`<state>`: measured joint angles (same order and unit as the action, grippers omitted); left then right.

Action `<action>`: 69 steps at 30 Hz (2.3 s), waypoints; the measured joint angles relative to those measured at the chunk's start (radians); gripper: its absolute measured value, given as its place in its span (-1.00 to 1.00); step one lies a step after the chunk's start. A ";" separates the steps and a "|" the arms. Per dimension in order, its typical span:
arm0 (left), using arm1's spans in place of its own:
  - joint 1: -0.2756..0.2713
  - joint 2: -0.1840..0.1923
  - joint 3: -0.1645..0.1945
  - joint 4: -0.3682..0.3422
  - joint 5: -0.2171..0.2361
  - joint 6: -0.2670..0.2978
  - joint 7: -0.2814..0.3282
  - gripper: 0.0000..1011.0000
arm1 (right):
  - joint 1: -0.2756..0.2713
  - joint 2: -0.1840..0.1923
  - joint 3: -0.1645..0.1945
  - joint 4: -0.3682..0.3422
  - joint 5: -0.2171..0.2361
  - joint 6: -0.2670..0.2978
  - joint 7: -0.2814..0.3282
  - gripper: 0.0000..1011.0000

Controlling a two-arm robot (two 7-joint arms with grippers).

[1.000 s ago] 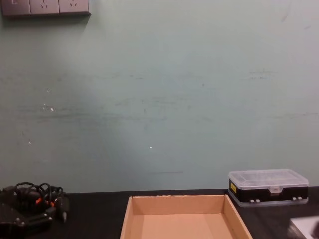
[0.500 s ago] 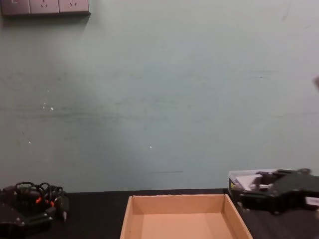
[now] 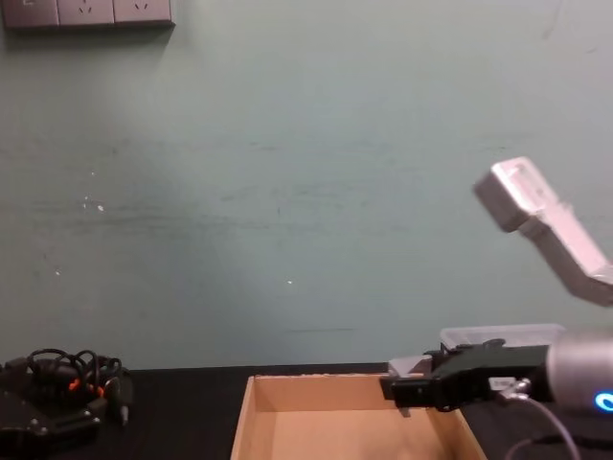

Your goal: Use one hand to pick up the angle iron from the table and place it into the box.

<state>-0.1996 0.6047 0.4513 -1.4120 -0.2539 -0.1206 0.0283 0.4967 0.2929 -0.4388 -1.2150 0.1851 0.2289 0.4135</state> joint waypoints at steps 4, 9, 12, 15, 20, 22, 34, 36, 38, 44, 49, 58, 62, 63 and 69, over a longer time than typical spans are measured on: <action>0.000 0.000 0.000 0.000 0.000 0.000 0.000 1.00 | 0.049 -0.030 -0.018 0.076 -0.018 0.000 0.003 0.44; 0.000 0.000 0.000 0.000 0.000 0.000 0.000 1.00 | 0.105 -0.065 -0.035 0.167 -0.038 -0.006 0.011 0.44; 0.000 0.000 0.000 0.000 0.000 0.000 0.000 1.00 | 0.137 -0.087 -0.044 0.220 -0.050 -0.009 0.017 0.44; 0.000 0.000 0.000 0.000 0.000 0.000 0.000 1.00 | 0.150 -0.098 -0.048 0.245 -0.055 -0.010 0.021 0.44; 0.000 0.000 0.000 0.000 0.000 0.000 0.000 1.00 | 0.173 -0.116 -0.055 0.287 -0.064 -0.005 0.033 0.44; 0.000 0.000 0.000 0.000 0.000 0.000 0.000 1.00 | 0.177 -0.119 -0.056 0.295 -0.066 -0.004 0.035 0.44; 0.000 0.000 0.000 0.000 0.000 0.000 0.000 1.00 | 0.180 -0.123 -0.055 0.302 -0.068 -0.003 0.036 0.45; 0.000 0.000 0.000 0.000 0.000 0.000 0.000 1.00 | 0.180 -0.122 -0.055 0.302 -0.068 -0.003 0.036 0.50; 0.000 0.000 0.000 0.000 0.000 0.000 0.000 1.00 | 0.179 -0.122 -0.055 0.301 -0.068 -0.003 0.036 0.63; 0.000 0.000 0.000 0.000 0.000 0.000 0.000 1.00 | 0.179 -0.122 -0.054 0.299 -0.067 -0.003 0.036 0.92; 0.000 0.000 0.000 0.000 0.000 0.000 0.000 1.00 | 0.178 -0.121 -0.054 0.299 -0.067 -0.003 0.036 0.98; 0.000 0.000 0.000 0.000 0.000 0.000 0.000 1.00 | 0.177 -0.121 -0.054 0.298 -0.066 -0.003 0.036 0.98; 0.000 0.000 0.000 0.000 0.000 0.000 0.000 1.00 | 0.172 -0.117 -0.053 0.287 -0.065 -0.002 0.035 0.98; 0.000 0.000 0.000 0.000 0.000 0.000 0.000 1.00 | 0.165 -0.112 -0.051 0.272 -0.065 0.000 0.035 0.98; 0.000 0.000 0.000 0.000 0.000 0.000 0.000 1.00 | 0.080 -0.052 -0.029 0.100 -0.049 0.044 0.037 0.98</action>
<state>-0.1996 0.6047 0.4514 -1.4120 -0.2539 -0.1205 0.0283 0.5766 0.2405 -0.4676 -1.1153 0.1359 0.2728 0.4502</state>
